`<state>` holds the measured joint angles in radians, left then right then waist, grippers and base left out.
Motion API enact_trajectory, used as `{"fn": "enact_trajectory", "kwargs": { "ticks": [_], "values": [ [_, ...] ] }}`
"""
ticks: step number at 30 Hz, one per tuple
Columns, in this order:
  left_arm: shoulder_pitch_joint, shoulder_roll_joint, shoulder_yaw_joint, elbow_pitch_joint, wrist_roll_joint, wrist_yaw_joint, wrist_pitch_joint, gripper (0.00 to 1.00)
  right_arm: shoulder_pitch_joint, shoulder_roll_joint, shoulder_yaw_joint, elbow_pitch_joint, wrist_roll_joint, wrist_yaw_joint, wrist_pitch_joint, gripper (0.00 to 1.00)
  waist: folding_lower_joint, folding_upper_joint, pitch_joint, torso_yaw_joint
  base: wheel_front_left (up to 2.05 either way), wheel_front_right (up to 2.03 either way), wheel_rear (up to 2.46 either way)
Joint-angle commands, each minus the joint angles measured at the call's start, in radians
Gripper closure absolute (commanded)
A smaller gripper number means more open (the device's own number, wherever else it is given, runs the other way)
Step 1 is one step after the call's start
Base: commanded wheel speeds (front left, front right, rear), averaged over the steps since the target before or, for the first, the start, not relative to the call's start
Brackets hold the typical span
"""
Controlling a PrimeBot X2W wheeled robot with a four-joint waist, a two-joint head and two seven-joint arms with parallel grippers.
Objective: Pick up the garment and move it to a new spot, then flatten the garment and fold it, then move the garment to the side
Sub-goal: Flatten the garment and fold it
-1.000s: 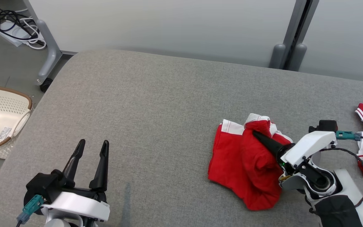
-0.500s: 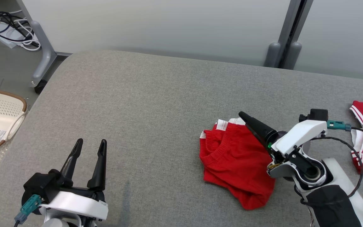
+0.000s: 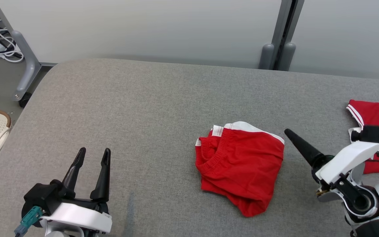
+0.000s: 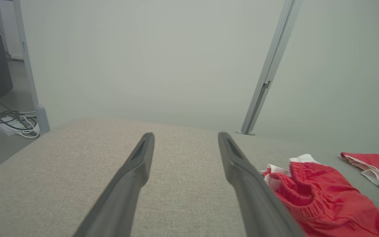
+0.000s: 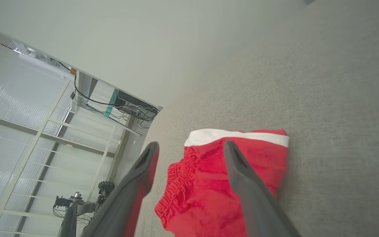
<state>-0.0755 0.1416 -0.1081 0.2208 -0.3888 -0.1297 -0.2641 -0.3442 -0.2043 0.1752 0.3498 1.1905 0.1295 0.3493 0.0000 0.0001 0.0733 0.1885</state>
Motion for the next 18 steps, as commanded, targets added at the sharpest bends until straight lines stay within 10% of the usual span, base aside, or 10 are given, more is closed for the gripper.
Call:
{"fn": "enact_trajectory", "kwargs": {
  "ticks": [1, 18],
  "values": [
    [0.001, 0.005, 0.003, -0.002, 0.008, -0.002, 0.000, 0.00, 0.024, -0.010, 0.003, -0.008, -0.030, 0.002, 0.015, 0.00, 0.0000, -0.0001, -0.002, -0.007, 0.00, 0.00, 0.00],
    [-0.017, 0.012, -0.018, 0.007, -0.005, -0.002, 0.000, 0.00, 0.028, 0.121, -0.150, 0.136, -0.278, 0.002, 0.268, 0.00, 0.0000, -0.0001, 0.008, -0.006, 0.00, 0.00, 0.00]
  ]
}}
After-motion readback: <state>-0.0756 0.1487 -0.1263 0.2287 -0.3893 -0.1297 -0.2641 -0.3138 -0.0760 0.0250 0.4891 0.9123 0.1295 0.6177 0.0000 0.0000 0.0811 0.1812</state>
